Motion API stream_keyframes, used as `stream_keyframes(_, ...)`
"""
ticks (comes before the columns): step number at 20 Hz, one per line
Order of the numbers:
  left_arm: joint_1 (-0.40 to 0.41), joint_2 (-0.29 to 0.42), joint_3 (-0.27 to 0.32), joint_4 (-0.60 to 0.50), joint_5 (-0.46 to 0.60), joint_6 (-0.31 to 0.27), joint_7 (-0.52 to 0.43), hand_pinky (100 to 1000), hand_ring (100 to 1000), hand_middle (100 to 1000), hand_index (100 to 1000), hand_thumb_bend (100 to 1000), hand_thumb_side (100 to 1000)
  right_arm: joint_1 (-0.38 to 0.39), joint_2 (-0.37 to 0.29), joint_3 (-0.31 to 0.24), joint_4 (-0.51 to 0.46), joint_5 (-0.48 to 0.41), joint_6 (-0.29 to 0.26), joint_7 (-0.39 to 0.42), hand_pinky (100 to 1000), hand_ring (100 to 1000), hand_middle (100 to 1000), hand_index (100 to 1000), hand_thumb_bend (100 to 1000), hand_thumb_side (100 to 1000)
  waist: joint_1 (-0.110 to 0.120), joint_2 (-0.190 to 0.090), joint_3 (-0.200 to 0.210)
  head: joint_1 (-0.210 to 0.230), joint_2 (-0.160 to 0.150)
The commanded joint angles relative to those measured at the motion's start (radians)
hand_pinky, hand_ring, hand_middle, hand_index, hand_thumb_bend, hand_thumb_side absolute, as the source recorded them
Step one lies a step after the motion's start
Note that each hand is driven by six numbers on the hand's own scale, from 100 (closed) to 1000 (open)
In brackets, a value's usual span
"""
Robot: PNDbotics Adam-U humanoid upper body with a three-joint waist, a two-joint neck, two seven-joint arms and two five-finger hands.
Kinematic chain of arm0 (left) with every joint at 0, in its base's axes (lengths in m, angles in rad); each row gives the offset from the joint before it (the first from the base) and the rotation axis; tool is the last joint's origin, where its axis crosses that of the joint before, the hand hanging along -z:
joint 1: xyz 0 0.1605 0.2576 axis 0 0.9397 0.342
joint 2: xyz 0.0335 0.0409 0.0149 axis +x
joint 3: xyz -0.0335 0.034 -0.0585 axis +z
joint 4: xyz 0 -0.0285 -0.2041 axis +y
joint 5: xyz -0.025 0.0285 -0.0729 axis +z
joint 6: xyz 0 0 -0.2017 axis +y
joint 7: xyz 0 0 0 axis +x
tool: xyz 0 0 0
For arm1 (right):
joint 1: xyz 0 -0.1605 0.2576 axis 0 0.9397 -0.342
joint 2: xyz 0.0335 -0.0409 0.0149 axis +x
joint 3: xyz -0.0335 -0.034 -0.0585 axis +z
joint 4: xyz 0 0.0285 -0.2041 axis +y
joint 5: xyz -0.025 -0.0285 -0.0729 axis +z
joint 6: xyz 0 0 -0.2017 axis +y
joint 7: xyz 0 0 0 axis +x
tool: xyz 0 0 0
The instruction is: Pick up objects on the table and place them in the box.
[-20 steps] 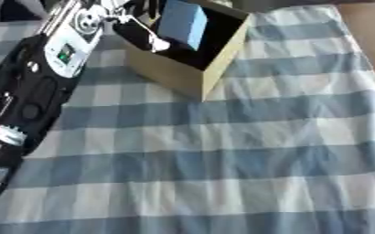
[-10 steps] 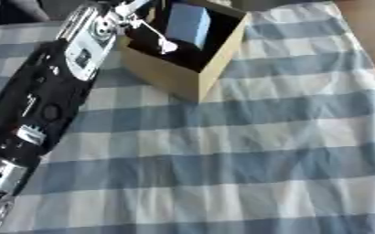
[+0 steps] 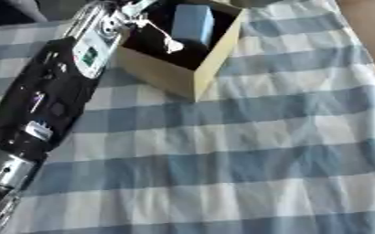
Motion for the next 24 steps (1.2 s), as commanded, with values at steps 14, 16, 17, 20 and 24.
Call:
stream_keyframes(14, -0.012, 0.021, 0.021, -0.01, -0.142, -0.047, -0.01, 643, 823, 871, 940, 633, 490, 0.007, -0.015, -0.021, -0.02, -0.018, 0.008, -0.017, 710, 747, 648, 829, 100, 989, -0.005, -0.03, -0.001, 0.008, 0.005)
stream_keyframes(16, -0.012, 0.023, 0.023, -0.016, -0.134, -0.045, -0.003, 645, 824, 871, 940, 636, 497, 0.008, -0.014, -0.021, -0.02, -0.017, 0.009, -0.018, 710, 747, 648, 828, 100, 988, -0.005, -0.034, 0.001, 0.007, 0.006)
stream_keyframes(17, -0.012, 0.024, 0.024, -0.02, -0.129, -0.043, 0.003, 649, 826, 876, 943, 637, 503, 0.009, -0.014, -0.02, -0.02, -0.017, 0.009, -0.018, 711, 747, 648, 828, 100, 988, -0.006, -0.037, 0.002, 0.008, 0.008)
stream_keyframes(20, -0.012, 0.027, 0.026, -0.032, -0.112, -0.036, 0.016, 664, 835, 881, 947, 650, 517, 0.011, -0.011, -0.02, -0.02, -0.015, 0.008, -0.019, 711, 746, 647, 828, 100, 985, -0.007, -0.045, 0.004, 0.01, 0.009)
stream_keyframes(24, -0.014, 0.032, 0.035, -0.062, -0.082, -0.015, 0.048, 640, 817, 852, 916, 514, 488, 0.017, -0.008, -0.02, -0.02, -0.013, 0.009, -0.021, 712, 746, 648, 828, 100, 982, -0.008, -0.059, 0.011, 0.009, 0.02)
